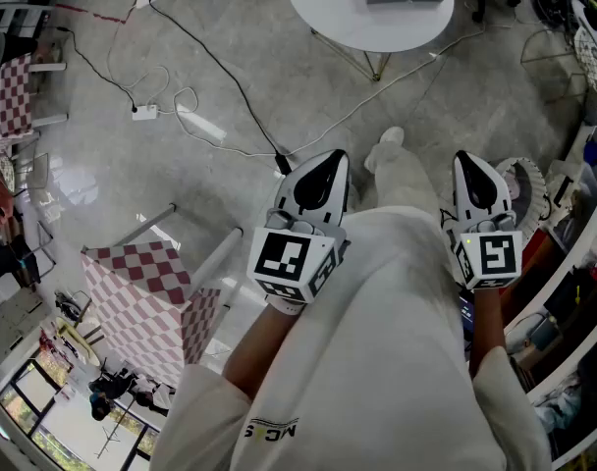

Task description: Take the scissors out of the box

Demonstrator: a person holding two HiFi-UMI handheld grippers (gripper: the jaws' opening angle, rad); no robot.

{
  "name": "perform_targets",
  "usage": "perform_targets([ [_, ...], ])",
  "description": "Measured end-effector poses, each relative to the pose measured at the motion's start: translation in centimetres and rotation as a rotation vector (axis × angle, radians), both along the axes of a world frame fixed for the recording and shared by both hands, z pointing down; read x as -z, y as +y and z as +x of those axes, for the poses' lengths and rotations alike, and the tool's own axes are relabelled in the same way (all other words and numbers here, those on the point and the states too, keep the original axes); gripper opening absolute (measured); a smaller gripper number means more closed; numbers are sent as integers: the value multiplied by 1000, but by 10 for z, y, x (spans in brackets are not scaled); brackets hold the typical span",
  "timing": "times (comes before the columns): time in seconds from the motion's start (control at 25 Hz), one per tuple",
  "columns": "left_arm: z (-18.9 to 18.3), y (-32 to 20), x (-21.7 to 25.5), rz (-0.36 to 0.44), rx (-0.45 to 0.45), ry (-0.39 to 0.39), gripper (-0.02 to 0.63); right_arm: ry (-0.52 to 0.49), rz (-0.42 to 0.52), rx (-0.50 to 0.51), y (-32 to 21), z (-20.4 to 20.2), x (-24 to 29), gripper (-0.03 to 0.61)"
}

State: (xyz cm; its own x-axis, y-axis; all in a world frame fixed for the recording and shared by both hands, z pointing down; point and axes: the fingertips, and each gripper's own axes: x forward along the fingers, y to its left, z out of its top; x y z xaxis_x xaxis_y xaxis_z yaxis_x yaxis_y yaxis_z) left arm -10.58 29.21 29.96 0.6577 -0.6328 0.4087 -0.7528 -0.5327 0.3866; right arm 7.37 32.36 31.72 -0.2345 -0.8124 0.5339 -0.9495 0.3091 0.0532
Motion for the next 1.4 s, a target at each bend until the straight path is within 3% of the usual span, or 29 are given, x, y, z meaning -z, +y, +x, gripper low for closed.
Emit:
perform_targets([
  [0.16, 13, 27, -2, -12, 8, -9, 11, -34, 18, 33, 33, -1, 16, 74],
  [0.36, 62, 38, 12, 11, -35, -19, 11, -83, 42, 38, 44, 24, 27, 74],
  [0.56, 96, 31, 18, 49, -49, -34, 11, -95, 124, 66, 41, 52, 36, 74],
  [0.72, 115, 35, 12, 28, -47, -44, 11, -71, 199, 102, 33, 64, 40, 74],
  [1.04, 136, 10, 9, 13, -57, -66, 11, -101, 146, 116, 5, 79, 30, 74],
  [1.4, 152, -79, 4, 14, -69, -22, 11, -87, 93, 149, -78, 83, 24, 74],
])
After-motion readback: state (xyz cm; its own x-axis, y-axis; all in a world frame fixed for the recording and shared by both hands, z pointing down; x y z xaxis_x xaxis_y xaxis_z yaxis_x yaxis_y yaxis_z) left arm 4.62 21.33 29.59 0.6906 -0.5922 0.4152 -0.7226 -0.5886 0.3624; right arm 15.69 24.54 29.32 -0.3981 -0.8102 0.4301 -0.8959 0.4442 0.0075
